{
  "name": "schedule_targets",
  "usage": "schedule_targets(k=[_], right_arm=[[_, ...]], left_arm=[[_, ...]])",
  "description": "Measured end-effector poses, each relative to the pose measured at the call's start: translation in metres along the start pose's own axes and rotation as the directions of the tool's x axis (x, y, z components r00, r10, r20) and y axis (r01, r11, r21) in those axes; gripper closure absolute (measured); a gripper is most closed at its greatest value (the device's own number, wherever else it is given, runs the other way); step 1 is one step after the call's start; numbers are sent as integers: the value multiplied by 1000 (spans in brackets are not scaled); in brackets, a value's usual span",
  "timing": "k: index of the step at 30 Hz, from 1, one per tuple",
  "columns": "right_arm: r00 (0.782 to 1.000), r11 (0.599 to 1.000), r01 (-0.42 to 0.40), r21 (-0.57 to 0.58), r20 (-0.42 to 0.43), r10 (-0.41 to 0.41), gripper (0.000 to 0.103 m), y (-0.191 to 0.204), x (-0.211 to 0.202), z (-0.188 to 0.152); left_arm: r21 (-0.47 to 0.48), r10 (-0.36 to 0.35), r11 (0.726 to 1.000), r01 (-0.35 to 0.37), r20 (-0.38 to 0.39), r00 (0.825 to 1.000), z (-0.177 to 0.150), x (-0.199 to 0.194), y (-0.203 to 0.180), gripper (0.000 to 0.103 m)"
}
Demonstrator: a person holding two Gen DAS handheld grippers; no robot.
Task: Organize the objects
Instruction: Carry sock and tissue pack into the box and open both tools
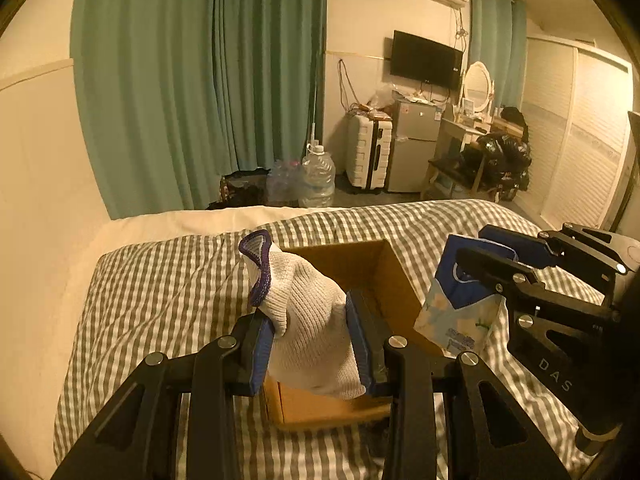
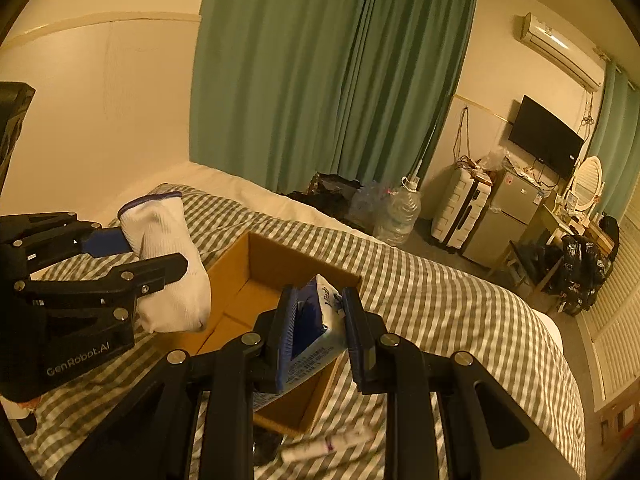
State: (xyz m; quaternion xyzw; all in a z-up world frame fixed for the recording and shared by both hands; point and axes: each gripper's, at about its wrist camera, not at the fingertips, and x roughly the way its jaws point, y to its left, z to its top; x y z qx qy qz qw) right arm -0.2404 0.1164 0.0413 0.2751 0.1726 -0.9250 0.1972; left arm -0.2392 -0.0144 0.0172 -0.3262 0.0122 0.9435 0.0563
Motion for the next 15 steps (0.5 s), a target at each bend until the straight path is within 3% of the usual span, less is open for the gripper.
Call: schedule_targets(k=[6,9,15], right_arm=[[999,1000,1,13,-43,0,81,-13,57,11],[996,998,-38,48,-77,41,81,-21,87,7],[989,997,-42,60,-138,50,81,-25,132,-9]], left_arm=[[-4,41,999,-41,-43,998,10,51,-2,68],[9,39,999,-39,-65,997,8,75,-2,68],[33,56,998,-52,-123,991,0,117,-2,68]])
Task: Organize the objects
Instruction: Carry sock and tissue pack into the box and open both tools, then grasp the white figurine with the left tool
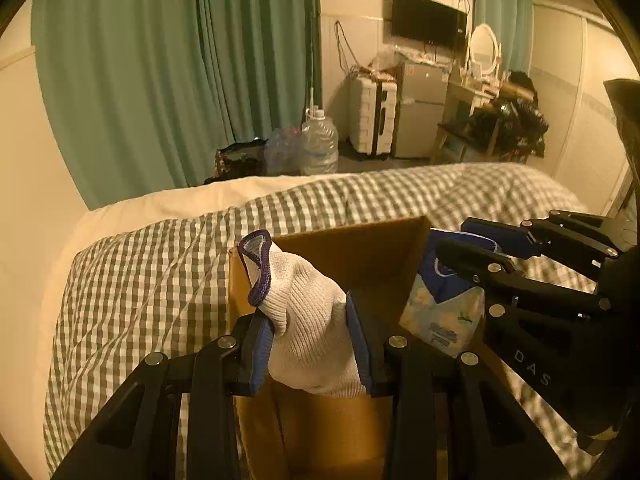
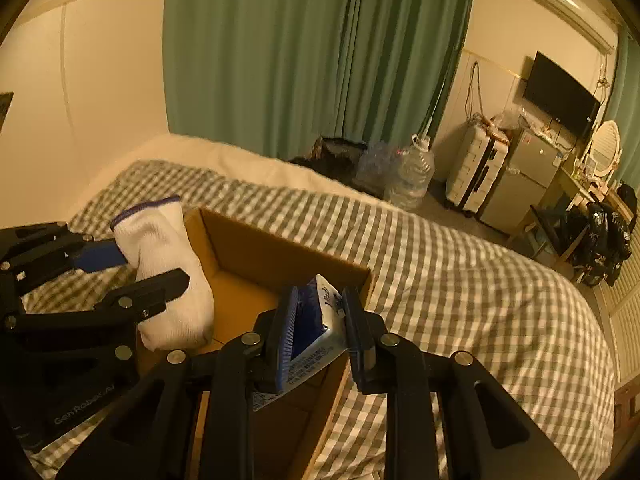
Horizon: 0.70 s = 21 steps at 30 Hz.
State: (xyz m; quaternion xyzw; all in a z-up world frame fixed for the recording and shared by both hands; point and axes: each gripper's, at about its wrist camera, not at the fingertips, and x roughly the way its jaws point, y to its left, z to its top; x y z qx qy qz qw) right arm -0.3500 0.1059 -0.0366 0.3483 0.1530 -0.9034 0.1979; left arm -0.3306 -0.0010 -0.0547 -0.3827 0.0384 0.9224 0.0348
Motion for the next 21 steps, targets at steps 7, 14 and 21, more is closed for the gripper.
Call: schedule_targets(k=[7,14,21], right_arm=[[1000,1000,-6,26,-29,7,78,-4,6,-19],[998,998,52,24,36,-53,44,-12,-65,-22],[988,994,70,86,133,-81,25,-30,-172,-24]], left_arm=[[20,30,999,-29,-37,999,-7,11,-6,61],[33,64,997,-66,60,996,1,-50,-22,20],[-7,96,995,-96,155,983,16,-134,-26,4]])
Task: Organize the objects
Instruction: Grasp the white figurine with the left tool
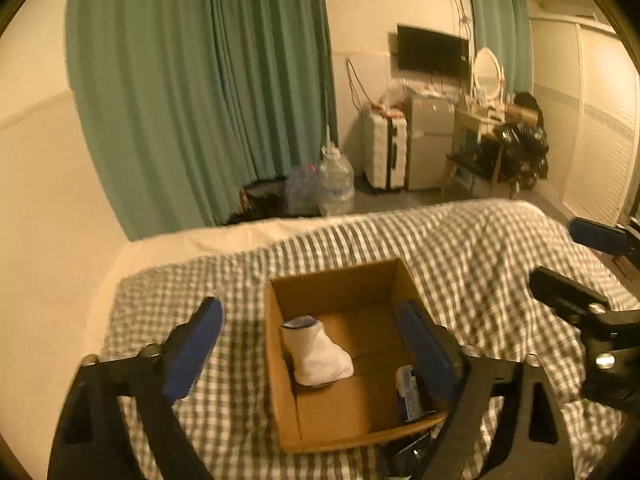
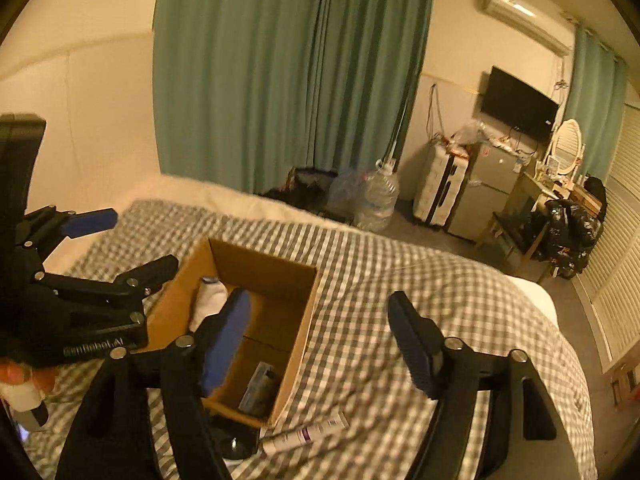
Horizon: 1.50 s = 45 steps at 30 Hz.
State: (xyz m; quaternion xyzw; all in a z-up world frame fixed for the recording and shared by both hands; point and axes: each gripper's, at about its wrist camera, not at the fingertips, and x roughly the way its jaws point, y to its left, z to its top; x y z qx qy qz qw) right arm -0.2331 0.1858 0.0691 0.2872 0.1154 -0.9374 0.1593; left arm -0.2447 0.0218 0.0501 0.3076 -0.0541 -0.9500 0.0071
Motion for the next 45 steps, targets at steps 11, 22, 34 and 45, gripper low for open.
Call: schedule_targets(k=[11,22,34,45], right_arm=[[991,999,40,14,130,-42,9,-4,-143,-21],[996,1000,1,-18,94,0,8,20,-182,-94],[995,997,-79,16,-59,80,8,52,-133,-179],[986,998,-51,39,-156,57,8,62,-91,-222]], left_arm=[[24,65,997,-69,131,989,-27,-134,1,0],[69,80,994,-88,106,991,-110,-176,-20,0],[-40,95,994,-99,-79,992,-211,-141,-28,0],[-28,112,992,-122,-251,962,-273,-103,-42,0]])
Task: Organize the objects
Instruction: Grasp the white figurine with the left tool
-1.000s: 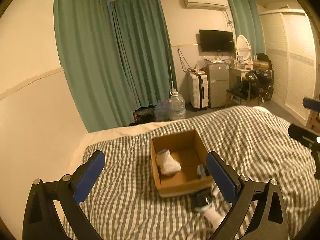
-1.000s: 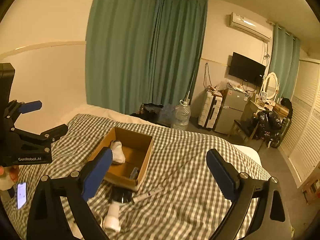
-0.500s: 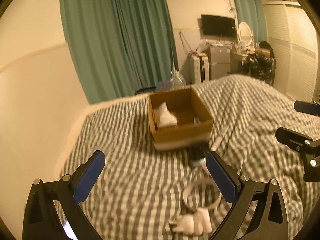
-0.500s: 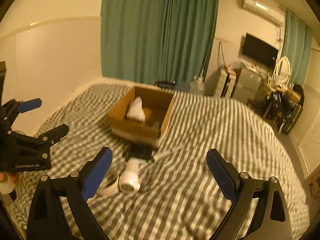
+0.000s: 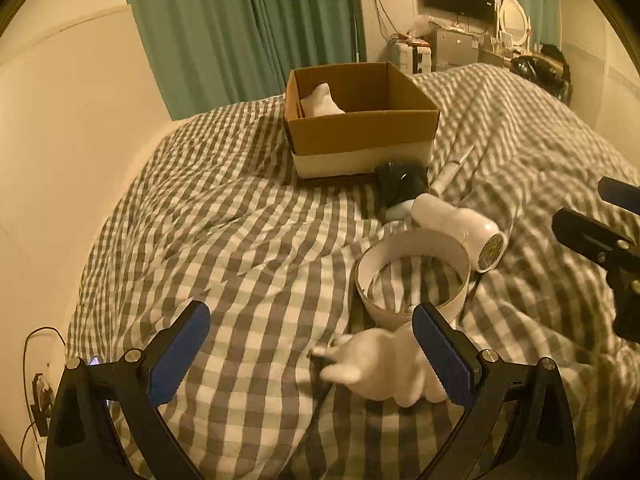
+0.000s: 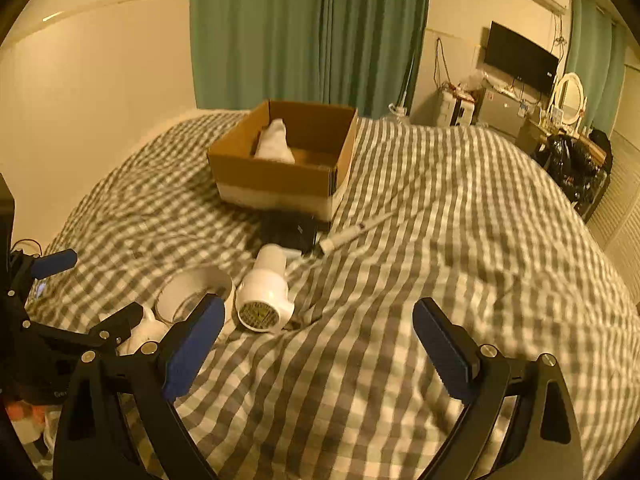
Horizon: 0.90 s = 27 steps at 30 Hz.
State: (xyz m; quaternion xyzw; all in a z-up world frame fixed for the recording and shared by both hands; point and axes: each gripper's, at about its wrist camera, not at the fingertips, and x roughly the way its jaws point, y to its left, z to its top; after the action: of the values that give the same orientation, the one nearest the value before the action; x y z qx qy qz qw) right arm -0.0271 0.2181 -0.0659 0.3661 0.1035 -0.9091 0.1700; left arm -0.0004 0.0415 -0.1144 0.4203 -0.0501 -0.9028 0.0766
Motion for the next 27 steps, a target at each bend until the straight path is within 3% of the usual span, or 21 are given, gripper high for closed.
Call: schedule_targets(k=[4,7,11,14,15,17,19,21,27], right_arm=[[999,1000,16,-8,-33,-16,8,5,14,-7],[999,1000,14,0,-40,-14,8,5,17,-10],[999,1000,19,16,-38,-18,8,1,17,-11],[999,999,23,27,-40,-22,8,-2,17,-11],[999,999,24,30,-42,-23,8,-3,18,-12],[999,999,24,33,-44,-23,8,-4,19,-13],[999,999,25,37,-48,-23,8,-4,20,-14],[998,999,24,35,-51,-22,8,-3,21,-15],[998,999,27,16,-52,-27,8,2,21,-17]], left_arm=[[39,-13,999,13,18,1000,-6,-3,-8,0],[63,-62,996,60,22,998,-11,-4,-11,0],[122,-192,973,197,-53,980,-18,1,-22,0],[166,-196,964,209,-90,976,-22,9,-32,1],[163,-202,963,214,-89,975,-21,10,-31,3],[144,-224,961,236,-94,970,-19,12,-28,30],[131,-234,960,248,-117,965,-18,18,-26,49],[125,-244,958,259,-127,962,-20,22,-26,49],[118,-224,966,231,-73,972,-16,12,-21,49]])
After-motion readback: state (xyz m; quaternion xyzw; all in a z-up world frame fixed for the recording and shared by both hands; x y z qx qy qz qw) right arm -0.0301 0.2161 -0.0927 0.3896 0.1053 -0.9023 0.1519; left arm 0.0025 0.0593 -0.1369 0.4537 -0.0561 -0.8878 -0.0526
